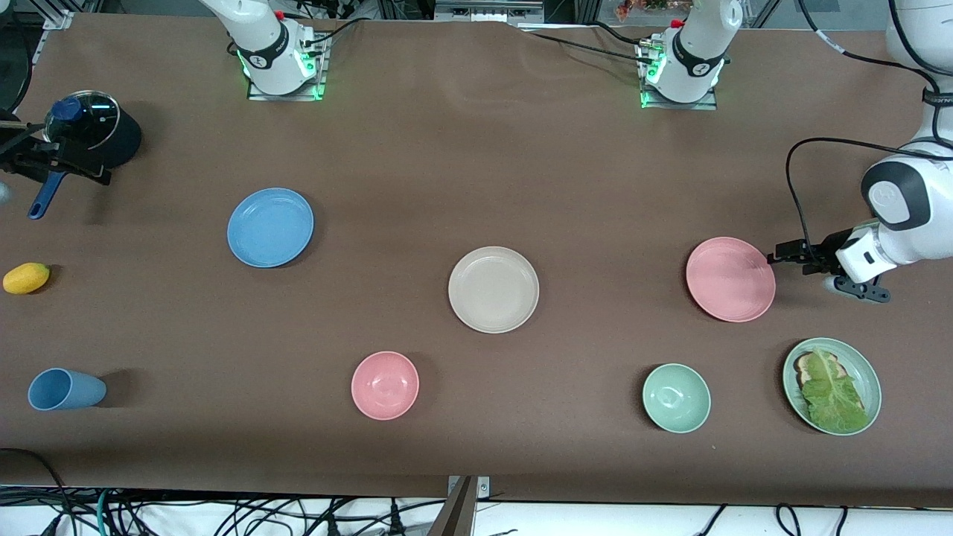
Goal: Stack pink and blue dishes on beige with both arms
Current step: 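Move the left gripper down to the rim of the large pink plate, then close the left gripper on the pink plate rim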
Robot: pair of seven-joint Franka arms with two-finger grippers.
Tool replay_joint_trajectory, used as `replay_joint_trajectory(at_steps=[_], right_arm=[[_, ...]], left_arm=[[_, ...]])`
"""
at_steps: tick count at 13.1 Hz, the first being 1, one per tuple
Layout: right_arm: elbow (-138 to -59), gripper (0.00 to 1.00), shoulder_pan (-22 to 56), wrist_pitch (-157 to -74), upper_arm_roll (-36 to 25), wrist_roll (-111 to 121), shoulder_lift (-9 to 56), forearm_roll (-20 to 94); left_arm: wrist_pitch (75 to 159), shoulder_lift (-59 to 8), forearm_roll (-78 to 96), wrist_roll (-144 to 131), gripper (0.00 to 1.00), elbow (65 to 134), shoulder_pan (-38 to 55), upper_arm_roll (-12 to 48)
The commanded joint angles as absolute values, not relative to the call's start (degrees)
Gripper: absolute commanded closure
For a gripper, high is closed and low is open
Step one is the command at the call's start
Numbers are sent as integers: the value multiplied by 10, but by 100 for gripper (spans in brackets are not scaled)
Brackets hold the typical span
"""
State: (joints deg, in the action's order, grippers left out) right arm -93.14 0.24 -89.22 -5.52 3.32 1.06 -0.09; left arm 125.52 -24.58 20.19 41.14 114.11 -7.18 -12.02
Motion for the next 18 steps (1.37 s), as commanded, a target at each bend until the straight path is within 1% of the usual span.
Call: replay_joint_trajectory(at_steps=[1, 11, 16, 17, 18], right_arm=[[-929, 0, -1, -888, -54, 40, 10, -1], [-929, 0, -1, -889, -54, 40, 11, -1], [-929, 0, -1, -889, -54, 40, 11, -1], [-929, 0, -1, -889, -54, 41, 11, -1], [-929, 0, -1, -889, -54, 41, 11, -1]], left_arm=[[1273, -261, 222, 432, 0, 1136, -72, -120], [1289, -303, 281, 432, 0, 1128, -71, -116], [1297, -309, 289, 432, 1, 1128, -71, -116], [1298, -311, 289, 432, 4, 1128, -71, -116], [1298, -313, 289, 432, 10, 1128, -71, -116]])
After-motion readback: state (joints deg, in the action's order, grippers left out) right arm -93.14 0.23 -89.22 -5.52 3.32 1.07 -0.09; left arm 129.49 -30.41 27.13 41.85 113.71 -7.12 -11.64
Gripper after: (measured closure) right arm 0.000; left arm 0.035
